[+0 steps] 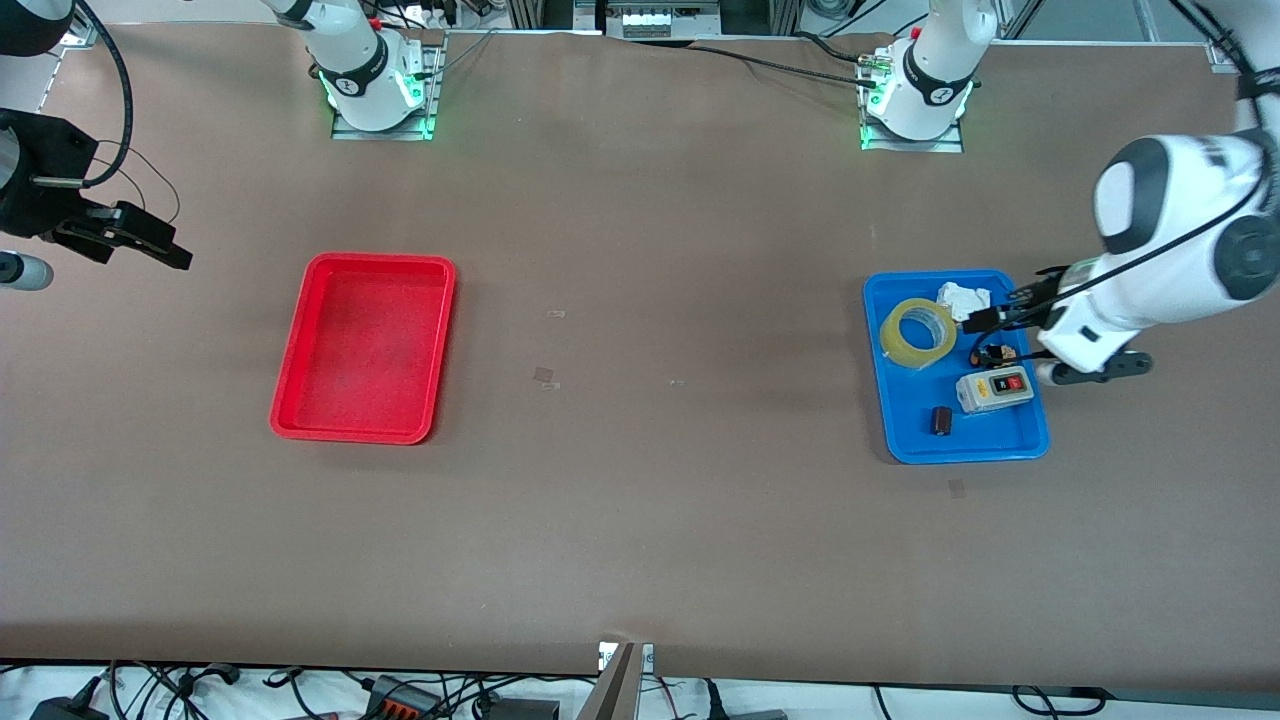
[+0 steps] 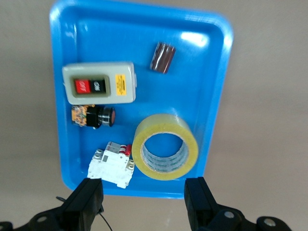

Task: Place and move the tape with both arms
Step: 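Reach the left gripper down over the yellow tape roll in the blue tray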

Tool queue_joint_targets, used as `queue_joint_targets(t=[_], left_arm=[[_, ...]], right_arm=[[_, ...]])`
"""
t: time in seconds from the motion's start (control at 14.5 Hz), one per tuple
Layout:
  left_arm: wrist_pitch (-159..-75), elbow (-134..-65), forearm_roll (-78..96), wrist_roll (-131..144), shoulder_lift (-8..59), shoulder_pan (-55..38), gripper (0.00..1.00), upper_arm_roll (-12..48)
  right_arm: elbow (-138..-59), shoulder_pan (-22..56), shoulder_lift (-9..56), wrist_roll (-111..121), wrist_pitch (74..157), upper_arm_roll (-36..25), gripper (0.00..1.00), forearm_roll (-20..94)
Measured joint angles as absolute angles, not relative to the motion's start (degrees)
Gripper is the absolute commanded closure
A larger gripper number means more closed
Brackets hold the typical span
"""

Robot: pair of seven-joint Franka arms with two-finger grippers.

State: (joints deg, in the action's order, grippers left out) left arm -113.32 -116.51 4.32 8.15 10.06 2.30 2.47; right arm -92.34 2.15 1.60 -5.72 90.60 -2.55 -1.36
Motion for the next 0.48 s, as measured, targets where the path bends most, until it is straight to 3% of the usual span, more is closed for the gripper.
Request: queue_joint_targets(t=[0.21, 0.48], left_arm=[[-118.1, -122.3, 4.3, 8.1, 11.0, 2.1, 0.00, 2.6], [-120.4, -123.0, 4.3, 8.1, 13.9, 2.1, 0.00, 2.7]], right_arm=[[-92.3, 2.2, 1.6, -5.7, 90.6, -2.5, 0.02, -1.4], [-92.3, 2.2, 1.7, -5.7, 90.6, -2.5, 0.02, -1.4]])
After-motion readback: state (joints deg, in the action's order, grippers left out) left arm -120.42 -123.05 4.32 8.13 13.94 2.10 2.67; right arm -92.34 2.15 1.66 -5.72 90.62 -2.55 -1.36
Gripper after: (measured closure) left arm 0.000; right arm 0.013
